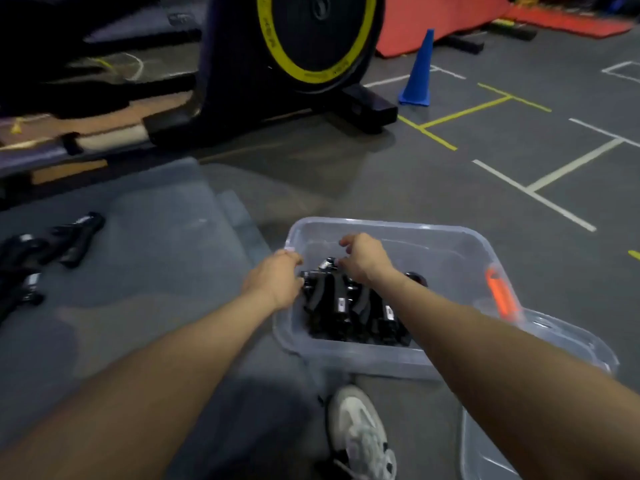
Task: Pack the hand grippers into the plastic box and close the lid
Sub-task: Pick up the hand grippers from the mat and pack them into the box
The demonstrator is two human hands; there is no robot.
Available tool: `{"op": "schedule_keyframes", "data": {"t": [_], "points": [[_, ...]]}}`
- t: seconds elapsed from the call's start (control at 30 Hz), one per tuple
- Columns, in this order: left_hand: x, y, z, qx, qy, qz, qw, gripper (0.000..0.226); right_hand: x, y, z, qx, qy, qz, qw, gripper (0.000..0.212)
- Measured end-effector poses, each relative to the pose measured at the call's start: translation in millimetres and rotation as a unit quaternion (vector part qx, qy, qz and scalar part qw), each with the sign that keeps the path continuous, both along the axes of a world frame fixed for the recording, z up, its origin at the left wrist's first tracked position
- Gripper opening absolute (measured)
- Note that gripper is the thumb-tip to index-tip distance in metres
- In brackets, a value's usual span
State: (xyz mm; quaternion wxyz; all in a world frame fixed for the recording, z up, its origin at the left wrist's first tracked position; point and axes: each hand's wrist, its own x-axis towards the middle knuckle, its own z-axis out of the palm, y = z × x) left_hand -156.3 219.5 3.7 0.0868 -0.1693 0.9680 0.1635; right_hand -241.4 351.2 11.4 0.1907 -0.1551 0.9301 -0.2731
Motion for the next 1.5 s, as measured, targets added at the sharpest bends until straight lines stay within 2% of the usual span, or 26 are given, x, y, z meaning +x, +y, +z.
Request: {"op": "schedule_keyframes", "data": {"t": [0.17,0.4,0.6,0.8,0.93,1.1,1.27,1.4,1.5], "points": [[91,-94,35,0.009,0.037,0.15,0.988,0.041,65,-111,32,-0.028,-0.006,0.1,0.995,0.046],[267,-192,33,0.005,0.038,0.342,0.939,0.037,193,-254,49,0.005,-0.033,0.276,0.961,0.053],[390,-239,10,-0.008,0.023,0.464,0.886,0.04,300,-328,38,0.042,-0.041,0.388,0.92,0.06],[472,-257,-24,-0.017,-0.001,0.562,0.827,0.038,380,-365,3,0.055,-0.072,0.428,0.899,0.06],[509,-262,-47,0.009,-0.01,0.617,0.787,0.04,406,-374,-16,0.073,-0.08,0.44,0.891,0.055],[520,-264,-68,0.015,-0.002,0.636,0.772,0.03,416,-374,-29,0.088,-0.076,0.441,0.89,0.051],[520,-277,-73,0.011,-0.024,0.675,0.737,0.035,413,-371,-33,0.092,-0.08,0.434,0.892,0.056],[517,-283,-59,0.094,-0.038,0.697,0.709,0.041,405,-362,-30,0.09,-0.084,0.432,0.894,0.056],[502,-284,-27,0.185,0.015,0.696,0.694,0.025,390,-351,-15,0.076,-0.089,0.417,0.901,0.057]]}}
